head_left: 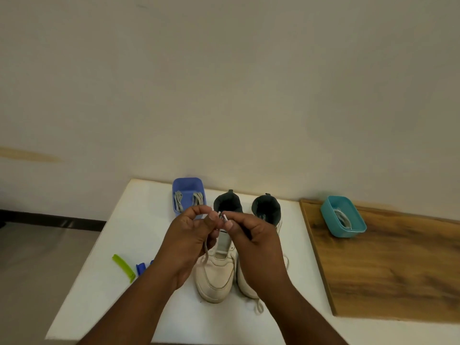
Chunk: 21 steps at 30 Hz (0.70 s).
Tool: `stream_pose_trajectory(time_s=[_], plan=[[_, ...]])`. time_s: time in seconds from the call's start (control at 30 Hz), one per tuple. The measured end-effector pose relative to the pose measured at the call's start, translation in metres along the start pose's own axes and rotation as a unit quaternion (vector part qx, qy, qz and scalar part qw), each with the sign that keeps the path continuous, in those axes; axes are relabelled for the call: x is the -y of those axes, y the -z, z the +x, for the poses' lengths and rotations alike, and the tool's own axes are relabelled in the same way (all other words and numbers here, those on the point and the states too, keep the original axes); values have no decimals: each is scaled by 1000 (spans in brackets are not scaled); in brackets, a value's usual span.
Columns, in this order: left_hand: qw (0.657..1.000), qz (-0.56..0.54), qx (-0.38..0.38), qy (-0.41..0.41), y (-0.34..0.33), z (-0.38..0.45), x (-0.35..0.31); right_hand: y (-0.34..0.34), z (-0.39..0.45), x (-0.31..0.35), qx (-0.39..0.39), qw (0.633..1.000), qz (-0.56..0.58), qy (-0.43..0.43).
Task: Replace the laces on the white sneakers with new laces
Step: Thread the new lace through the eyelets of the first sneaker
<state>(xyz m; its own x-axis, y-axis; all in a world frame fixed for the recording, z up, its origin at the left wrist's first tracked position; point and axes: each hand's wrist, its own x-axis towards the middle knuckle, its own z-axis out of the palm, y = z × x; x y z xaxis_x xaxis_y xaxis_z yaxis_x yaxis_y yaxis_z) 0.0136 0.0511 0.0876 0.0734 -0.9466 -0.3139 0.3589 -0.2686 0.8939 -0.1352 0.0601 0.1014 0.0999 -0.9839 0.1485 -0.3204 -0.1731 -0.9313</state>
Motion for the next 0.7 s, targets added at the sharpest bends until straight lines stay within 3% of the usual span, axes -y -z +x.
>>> stream_pose_trajectory(time_s=[0.17,0.43,0.57,0.7], plan=[[997,69,2,-45,9,2,0,-12,1,0,-28,999,-4,-30],[991,84,4,-100,8,3,-2,-24,11,10,-90,995,4,-43],[982,111,50,-147,13,2,-5,-19,15,17,-70,996,11,-56],[959,185,42,-211,19,3,-5,-12,20,20,4,995,27,-93]])
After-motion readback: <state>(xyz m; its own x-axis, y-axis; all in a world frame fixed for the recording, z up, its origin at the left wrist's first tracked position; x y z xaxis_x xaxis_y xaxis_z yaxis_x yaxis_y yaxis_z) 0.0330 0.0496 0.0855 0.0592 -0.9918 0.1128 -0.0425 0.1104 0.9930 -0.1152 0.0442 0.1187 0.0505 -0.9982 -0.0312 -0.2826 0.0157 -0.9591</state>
